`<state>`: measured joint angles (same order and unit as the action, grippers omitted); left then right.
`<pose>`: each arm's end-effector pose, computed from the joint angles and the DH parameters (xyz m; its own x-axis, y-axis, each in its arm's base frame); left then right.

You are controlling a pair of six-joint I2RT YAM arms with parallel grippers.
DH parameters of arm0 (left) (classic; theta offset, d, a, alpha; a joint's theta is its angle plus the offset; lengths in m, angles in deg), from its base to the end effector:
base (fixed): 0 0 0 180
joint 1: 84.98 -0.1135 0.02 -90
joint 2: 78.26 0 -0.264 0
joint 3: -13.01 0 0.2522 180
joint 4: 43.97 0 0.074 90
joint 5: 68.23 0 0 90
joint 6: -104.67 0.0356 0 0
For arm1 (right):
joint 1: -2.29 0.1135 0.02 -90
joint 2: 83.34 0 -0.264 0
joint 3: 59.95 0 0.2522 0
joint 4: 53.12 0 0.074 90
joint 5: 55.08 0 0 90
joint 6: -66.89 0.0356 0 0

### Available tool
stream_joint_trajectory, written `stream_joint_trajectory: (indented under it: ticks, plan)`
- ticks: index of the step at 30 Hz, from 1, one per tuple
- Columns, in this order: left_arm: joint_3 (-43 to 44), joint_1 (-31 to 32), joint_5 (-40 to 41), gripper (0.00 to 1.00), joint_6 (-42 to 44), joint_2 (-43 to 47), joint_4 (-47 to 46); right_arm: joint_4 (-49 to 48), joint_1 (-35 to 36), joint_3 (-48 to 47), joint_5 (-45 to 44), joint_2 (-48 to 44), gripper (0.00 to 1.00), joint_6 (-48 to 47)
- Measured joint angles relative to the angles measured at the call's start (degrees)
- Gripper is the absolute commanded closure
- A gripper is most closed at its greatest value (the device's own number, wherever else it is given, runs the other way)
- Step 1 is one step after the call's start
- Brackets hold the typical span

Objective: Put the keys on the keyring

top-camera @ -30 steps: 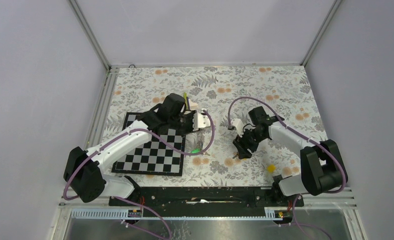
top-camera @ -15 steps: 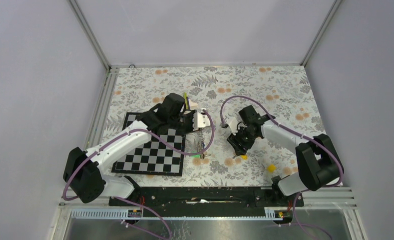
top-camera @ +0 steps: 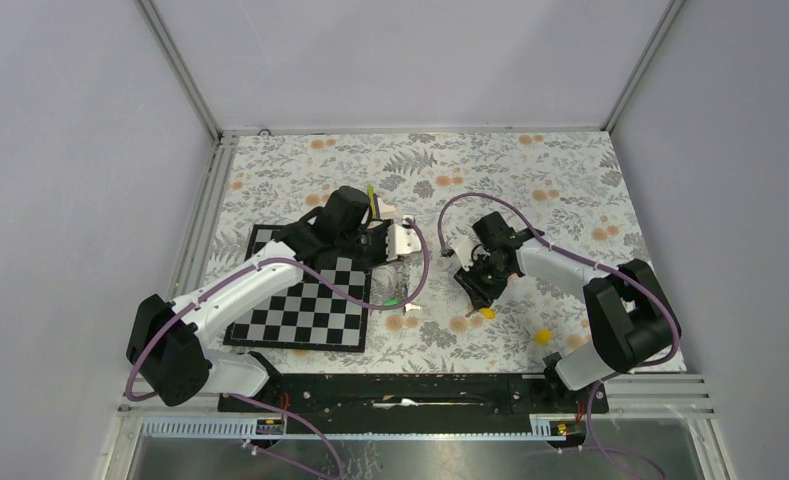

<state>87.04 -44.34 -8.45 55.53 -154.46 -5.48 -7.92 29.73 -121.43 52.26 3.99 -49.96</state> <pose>0.2073 -0.2015 0.2921 0.1838 0.5872 -0.7883 0.9682 0.0302 0.2482 0.2345 0.1337 0.1651 -0.5114 -0.7513 -0.4170 -0.8482 0.5192 0.1048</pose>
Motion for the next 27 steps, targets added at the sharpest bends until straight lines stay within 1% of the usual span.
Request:
stream_joint_trajectory:
  ticks: [5,12,20,27]
  plan:
    - [0.0,0.0,-0.02,1.0,-0.24,0.0,0.0,-0.55,0.07,-0.04,-0.37,0.76,0.6,0.28]
    - [0.0,0.0,-0.37,1.0,-0.42,0.0,0.0,-0.96,0.07,-0.63,-0.57,1.77,0.64,0.63]
    - [0.0,0.0,-0.42,1.0,-0.44,0.0,0.0,-1.14,0.13,-0.87,-1.42,1.81,0.75,0.85]
    - [0.0,0.0,-0.48,1.0,-0.46,0.0,0.0,-1.09,0.15,-1.18,-1.51,1.81,0.81,0.98]
